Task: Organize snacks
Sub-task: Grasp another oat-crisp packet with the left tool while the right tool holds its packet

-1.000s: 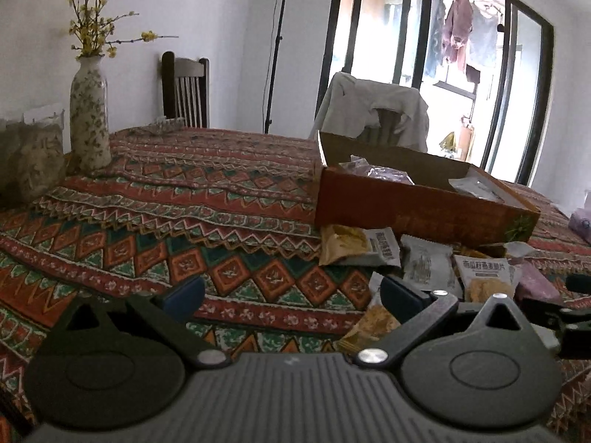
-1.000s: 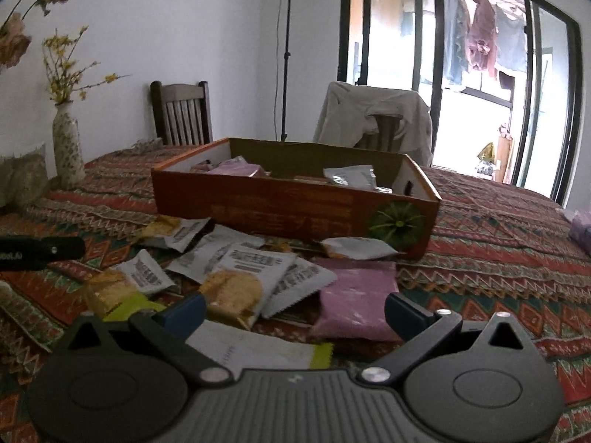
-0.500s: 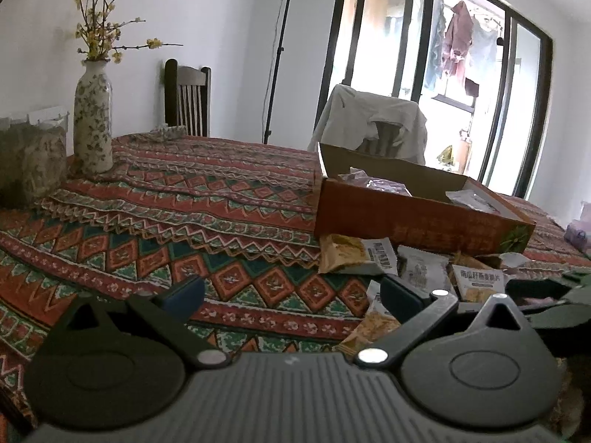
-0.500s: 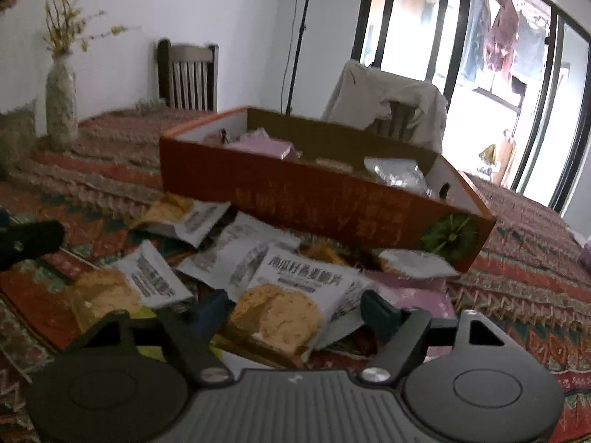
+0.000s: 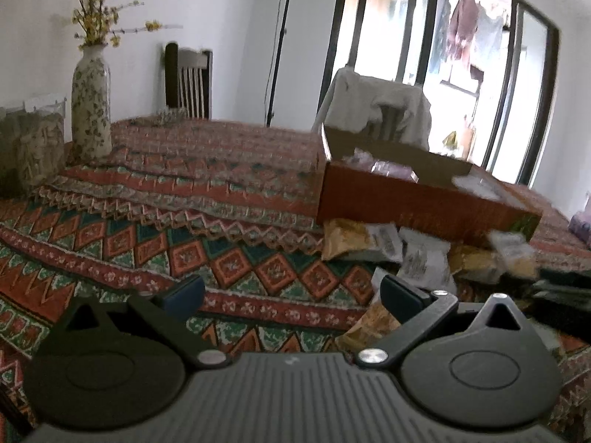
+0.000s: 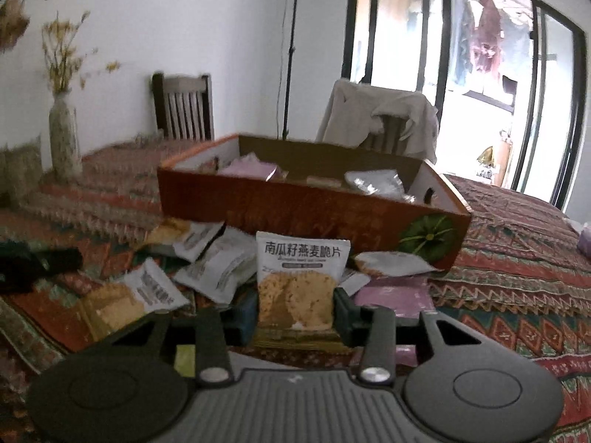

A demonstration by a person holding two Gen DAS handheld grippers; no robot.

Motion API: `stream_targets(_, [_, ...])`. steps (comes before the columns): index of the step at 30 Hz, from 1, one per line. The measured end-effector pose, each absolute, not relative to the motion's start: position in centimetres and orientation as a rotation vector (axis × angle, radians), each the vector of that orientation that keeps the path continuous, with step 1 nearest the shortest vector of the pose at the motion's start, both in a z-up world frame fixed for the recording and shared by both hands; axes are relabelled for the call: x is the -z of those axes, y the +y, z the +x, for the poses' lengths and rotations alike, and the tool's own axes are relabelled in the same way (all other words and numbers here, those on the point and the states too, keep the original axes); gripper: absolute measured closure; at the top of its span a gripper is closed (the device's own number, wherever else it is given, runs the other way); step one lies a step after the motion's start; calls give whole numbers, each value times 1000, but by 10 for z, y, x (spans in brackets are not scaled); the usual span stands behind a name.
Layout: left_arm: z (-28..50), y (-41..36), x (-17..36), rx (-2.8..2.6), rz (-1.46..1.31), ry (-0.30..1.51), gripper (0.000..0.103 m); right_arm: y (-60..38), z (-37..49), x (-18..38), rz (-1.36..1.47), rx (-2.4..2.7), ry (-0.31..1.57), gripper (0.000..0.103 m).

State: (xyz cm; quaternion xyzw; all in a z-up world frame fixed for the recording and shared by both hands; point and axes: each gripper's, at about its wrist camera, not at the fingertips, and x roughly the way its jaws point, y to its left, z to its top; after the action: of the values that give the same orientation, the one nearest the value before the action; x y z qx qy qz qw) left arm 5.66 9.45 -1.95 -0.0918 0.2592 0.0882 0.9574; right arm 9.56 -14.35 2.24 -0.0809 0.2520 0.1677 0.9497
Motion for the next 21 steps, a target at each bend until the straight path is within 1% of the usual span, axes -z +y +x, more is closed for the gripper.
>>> stream_targets(10, [73,64,24,-41,-73,661,0,-179,90,-23,-97,-300,503,61])
stream_targets(14, [80,48,25,-35,8,692,0,-185,91,-22,-80,-288,502,61])
stream_targets(17, [89,44,27,-39,15,720,0,-188,90,-22,-71,-286,497,61])
stream_targets(18, [92,44,28,-39,8,731,2,-189,90,-22,-69,-286,496,61])
stream_targets(20, [97,45,30,-38,-6,749,10,-190,90,-22,-67,-284,495,61])
stream_targets(21, [98,44,31,-41,-8,748,10,-191,90,-22,-66,-284,494,61])
